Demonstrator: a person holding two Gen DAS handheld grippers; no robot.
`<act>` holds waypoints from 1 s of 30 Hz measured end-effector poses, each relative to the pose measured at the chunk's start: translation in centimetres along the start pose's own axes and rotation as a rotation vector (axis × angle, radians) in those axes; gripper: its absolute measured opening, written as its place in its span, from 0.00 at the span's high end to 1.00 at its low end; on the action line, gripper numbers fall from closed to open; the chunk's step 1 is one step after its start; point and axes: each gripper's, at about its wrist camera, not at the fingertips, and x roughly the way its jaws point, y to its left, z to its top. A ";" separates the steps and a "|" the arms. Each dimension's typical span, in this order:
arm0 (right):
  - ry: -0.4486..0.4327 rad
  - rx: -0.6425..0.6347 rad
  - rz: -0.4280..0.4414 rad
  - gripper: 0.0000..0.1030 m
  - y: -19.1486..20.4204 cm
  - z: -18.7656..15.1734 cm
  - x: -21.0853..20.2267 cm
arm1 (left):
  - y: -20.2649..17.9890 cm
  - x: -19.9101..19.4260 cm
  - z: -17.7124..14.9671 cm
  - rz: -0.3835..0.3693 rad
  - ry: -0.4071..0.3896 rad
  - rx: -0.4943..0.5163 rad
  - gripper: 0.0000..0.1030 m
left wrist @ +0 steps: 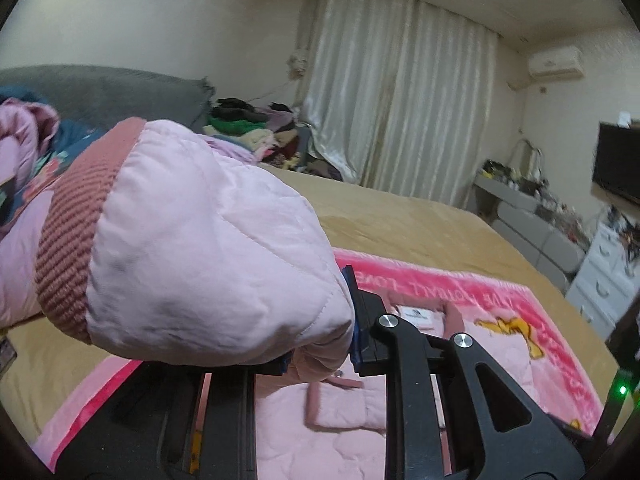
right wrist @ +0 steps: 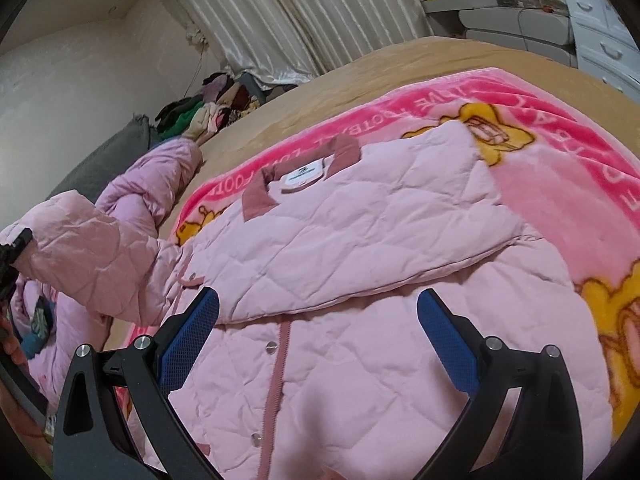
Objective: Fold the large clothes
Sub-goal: 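Carry the sleeve with the left tool across the jacket front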
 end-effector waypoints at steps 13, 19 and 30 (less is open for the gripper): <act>-0.021 0.102 0.009 0.04 -4.4 0.5 -1.4 | -8.2 3.2 -3.5 -0.104 0.101 0.161 0.87; -0.029 0.131 0.010 0.04 -6.2 0.8 -2.3 | -11.3 3.7 -5.2 -0.116 0.137 0.229 0.87; -0.057 0.175 -0.008 0.04 -8.6 1.1 -3.7 | -16.0 5.0 -8.5 -0.123 0.194 0.370 0.87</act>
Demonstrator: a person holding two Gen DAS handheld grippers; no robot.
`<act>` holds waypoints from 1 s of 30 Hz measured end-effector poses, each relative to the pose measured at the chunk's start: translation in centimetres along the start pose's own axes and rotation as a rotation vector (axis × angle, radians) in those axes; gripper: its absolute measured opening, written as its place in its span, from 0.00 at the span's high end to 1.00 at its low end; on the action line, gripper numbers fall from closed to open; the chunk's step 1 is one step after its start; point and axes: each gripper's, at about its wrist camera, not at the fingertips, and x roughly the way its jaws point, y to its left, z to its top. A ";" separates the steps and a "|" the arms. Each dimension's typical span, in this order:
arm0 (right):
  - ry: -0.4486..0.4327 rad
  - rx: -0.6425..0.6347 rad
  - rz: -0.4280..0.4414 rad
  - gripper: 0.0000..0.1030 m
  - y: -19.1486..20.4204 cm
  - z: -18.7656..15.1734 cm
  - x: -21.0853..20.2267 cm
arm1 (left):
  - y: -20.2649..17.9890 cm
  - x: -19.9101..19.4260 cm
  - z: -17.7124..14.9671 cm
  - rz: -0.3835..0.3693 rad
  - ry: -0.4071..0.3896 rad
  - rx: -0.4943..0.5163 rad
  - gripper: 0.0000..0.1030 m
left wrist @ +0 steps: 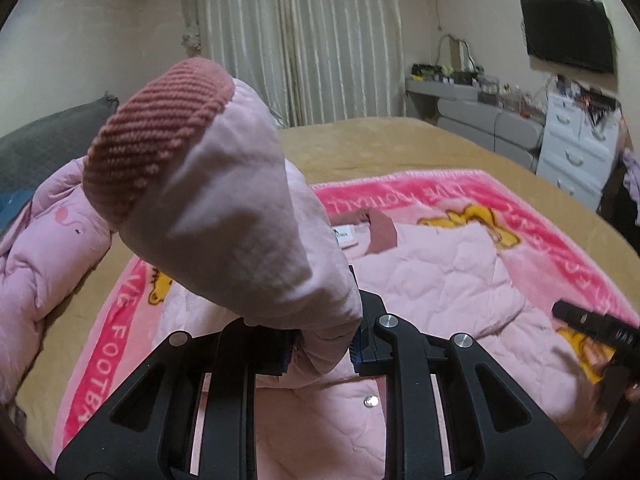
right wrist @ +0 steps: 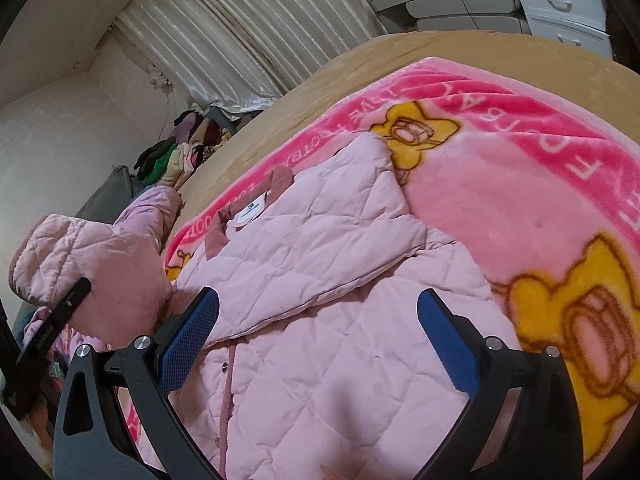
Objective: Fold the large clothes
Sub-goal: 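Carry the sleeve with the left tool across the jacket front, then lower the sleeve onto the jacket and open the left tool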
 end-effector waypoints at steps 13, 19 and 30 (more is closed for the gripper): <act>-0.002 0.028 -0.060 0.04 -2.2 0.1 -0.4 | -4.7 4.4 -5.3 -0.047 0.145 0.162 0.83; 0.013 0.014 -0.075 0.04 -2.1 0.0 -0.2 | -5.9 4.7 -7.1 -0.051 0.183 0.249 0.80; 0.040 -0.044 -0.096 0.04 -0.1 -0.5 0.4 | -7.2 3.8 -10.7 -0.131 0.259 0.348 0.33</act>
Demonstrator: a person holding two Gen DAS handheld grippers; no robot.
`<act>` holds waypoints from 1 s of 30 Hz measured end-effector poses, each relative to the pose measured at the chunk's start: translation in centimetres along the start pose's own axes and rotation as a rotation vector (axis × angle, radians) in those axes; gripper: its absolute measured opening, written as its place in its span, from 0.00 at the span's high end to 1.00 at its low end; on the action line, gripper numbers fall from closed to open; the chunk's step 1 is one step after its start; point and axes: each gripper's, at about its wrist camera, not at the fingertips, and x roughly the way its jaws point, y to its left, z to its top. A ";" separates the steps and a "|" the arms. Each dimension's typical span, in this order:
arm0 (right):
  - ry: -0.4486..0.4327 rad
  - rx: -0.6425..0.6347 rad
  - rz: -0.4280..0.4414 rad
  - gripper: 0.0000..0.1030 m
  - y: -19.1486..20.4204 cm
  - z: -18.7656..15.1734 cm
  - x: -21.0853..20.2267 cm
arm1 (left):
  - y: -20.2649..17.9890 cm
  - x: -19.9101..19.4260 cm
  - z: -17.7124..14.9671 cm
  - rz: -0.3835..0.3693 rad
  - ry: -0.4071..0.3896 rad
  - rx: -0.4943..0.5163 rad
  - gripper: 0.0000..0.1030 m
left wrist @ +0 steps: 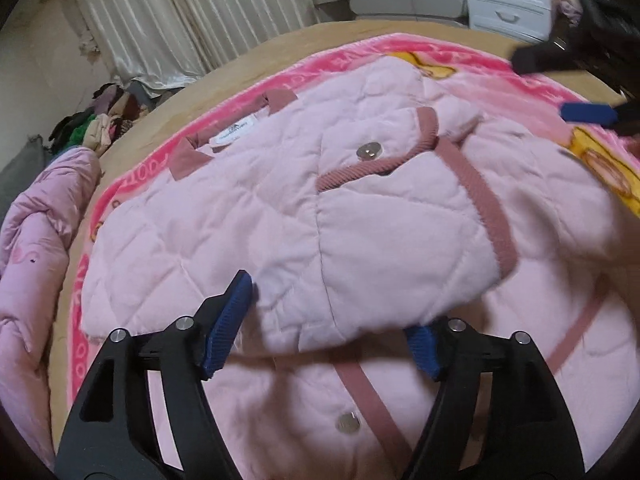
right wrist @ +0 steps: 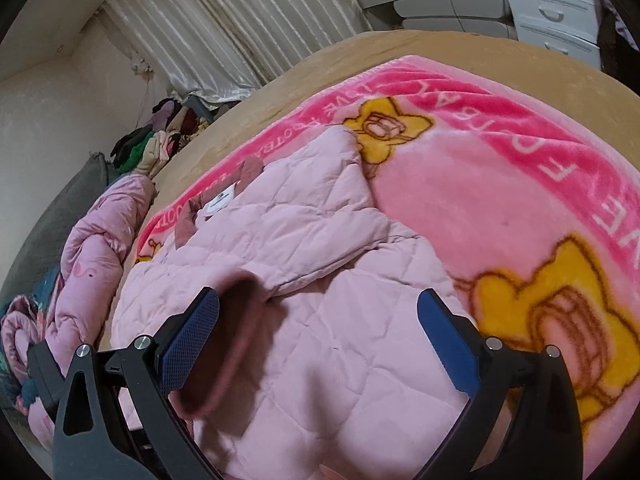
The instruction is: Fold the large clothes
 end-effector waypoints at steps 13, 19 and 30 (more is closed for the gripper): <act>0.203 -0.034 0.132 0.04 5.1 -2.9 5.2 | 13.7 -1.7 -2.2 -0.127 0.056 -0.416 0.16; 0.257 -0.027 0.161 0.10 6.2 -5.0 7.3 | 21.3 -2.1 -2.0 -0.024 -0.036 -0.612 0.13; 0.052 -0.260 0.160 0.87 12.1 -2.3 4.3 | 26.4 -0.6 -3.9 -0.004 -0.067 -0.734 0.13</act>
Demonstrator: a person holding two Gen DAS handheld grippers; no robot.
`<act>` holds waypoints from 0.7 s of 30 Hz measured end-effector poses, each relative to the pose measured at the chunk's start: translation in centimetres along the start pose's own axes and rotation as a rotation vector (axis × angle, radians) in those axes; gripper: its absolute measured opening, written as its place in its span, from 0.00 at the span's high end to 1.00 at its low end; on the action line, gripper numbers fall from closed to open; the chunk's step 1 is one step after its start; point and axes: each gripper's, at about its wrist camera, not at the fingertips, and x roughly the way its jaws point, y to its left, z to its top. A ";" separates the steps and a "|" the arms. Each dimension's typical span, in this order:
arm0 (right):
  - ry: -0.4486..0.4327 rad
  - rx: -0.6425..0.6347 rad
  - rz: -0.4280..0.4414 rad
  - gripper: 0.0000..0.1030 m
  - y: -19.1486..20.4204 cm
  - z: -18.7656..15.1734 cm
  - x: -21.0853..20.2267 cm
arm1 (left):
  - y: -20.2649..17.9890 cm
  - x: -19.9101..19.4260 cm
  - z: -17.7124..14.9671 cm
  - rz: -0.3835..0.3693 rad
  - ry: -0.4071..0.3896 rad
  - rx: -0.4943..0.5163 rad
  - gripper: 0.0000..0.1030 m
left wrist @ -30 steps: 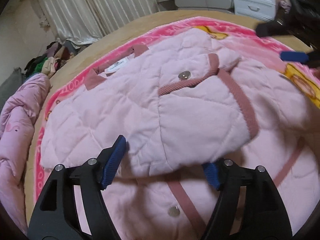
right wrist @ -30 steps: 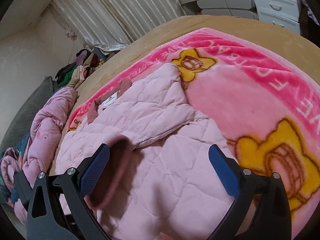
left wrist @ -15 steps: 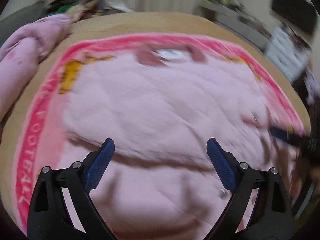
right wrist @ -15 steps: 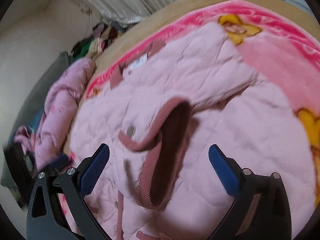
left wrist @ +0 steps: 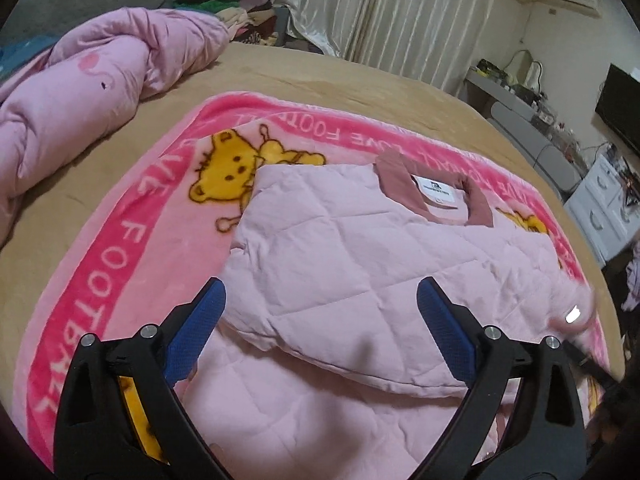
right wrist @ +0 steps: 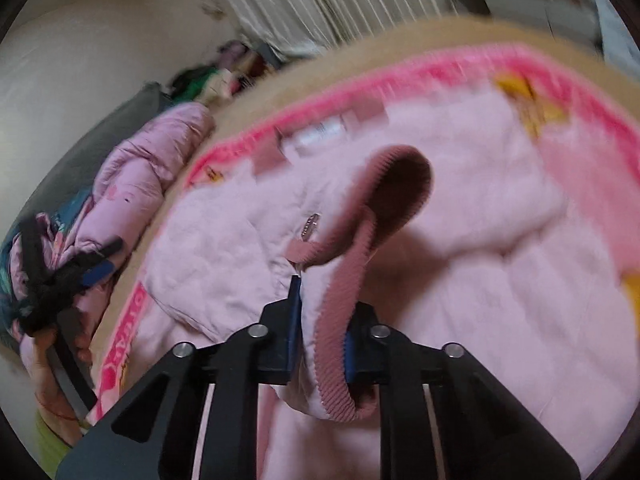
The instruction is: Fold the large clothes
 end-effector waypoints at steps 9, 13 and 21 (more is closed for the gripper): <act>-0.157 -0.209 -0.131 0.90 1.4 9.1 -1.6 | 0.5 1.2 -0.1 -0.048 0.012 -0.015 0.13; -0.155 -0.247 -0.209 0.90 0.7 9.5 0.1 | 0.0 1.8 -0.4 -0.054 0.012 0.009 0.13; -0.083 -0.178 -0.316 0.90 -2.4 6.8 3.9 | -0.2 3.4 -1.2 -0.096 0.024 0.032 0.19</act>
